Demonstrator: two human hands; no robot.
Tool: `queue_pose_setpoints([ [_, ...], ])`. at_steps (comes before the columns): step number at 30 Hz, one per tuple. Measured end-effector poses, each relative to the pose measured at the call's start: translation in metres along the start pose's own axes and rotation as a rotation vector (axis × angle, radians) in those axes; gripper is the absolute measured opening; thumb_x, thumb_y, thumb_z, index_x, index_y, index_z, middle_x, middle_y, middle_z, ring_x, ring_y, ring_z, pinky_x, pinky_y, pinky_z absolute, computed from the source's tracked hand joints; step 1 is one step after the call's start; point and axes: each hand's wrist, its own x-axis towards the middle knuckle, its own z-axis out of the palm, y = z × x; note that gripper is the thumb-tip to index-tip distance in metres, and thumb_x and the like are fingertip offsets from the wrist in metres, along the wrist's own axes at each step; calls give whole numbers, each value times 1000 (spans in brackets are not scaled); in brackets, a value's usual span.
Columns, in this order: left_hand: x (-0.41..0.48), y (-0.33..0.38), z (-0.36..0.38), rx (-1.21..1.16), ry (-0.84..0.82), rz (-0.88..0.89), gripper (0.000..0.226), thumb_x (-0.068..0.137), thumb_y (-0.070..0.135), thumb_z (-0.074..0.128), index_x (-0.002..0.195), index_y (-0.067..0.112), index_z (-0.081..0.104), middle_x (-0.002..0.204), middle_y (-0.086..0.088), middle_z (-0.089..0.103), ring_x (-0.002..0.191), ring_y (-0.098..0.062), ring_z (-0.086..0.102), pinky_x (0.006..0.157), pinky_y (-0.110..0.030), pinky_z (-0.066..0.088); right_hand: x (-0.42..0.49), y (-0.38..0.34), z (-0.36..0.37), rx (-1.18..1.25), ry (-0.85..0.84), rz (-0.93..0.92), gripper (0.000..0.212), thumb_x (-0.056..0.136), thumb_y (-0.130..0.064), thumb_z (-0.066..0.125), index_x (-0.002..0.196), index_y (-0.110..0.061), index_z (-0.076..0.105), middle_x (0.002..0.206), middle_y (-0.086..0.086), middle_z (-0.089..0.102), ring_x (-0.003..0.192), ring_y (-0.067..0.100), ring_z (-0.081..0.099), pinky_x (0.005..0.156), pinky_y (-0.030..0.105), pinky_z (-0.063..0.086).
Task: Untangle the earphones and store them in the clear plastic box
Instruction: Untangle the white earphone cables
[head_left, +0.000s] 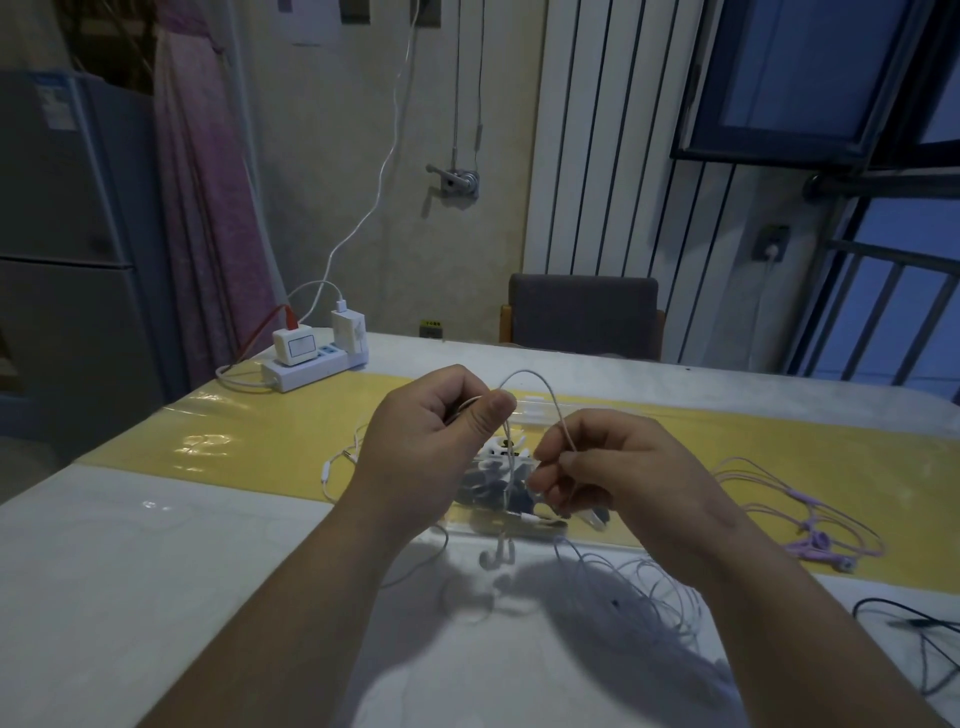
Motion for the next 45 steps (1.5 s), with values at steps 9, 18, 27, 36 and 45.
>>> queue_pose_setpoints([
  [9,0,1,2,-39,-30,-8,31,81,38,65,68,10,62,54,4,40,52,-7,35,50,-20,31,-5,2,3,-320,-139,76,36,88,-49,60,122,-40,50,68,1,66,49,0,51,53,25,38],
  [18,-1,2,2,-15,-29,-4,33,81,36,66,71,4,62,55,-8,41,53,-9,37,51,-21,33,-2,9,11,-232,-180,-33,33,90,-5,64,62,-24,65,53,-18,60,50,-6,52,54,9,38],
  [27,0,-1,2,33,16,-1,33,82,39,65,67,9,60,50,12,39,52,-7,35,51,-22,31,6,19,4,11,-235,-43,26,56,3,48,77,-9,57,60,11,61,55,17,55,56,28,42],
  [36,2,-1,0,82,28,-49,38,77,46,63,66,10,60,48,12,41,51,-5,36,49,-19,30,-3,1,-6,99,-182,135,49,88,-61,50,85,-14,66,56,-1,25,45,12,13,41,20,11],
  [45,3,-3,-2,114,-64,-51,27,83,43,60,70,22,67,54,1,56,53,-11,48,51,-24,38,3,5,-13,230,105,113,23,100,-16,49,98,-7,70,54,2,39,41,8,24,38,19,18],
])
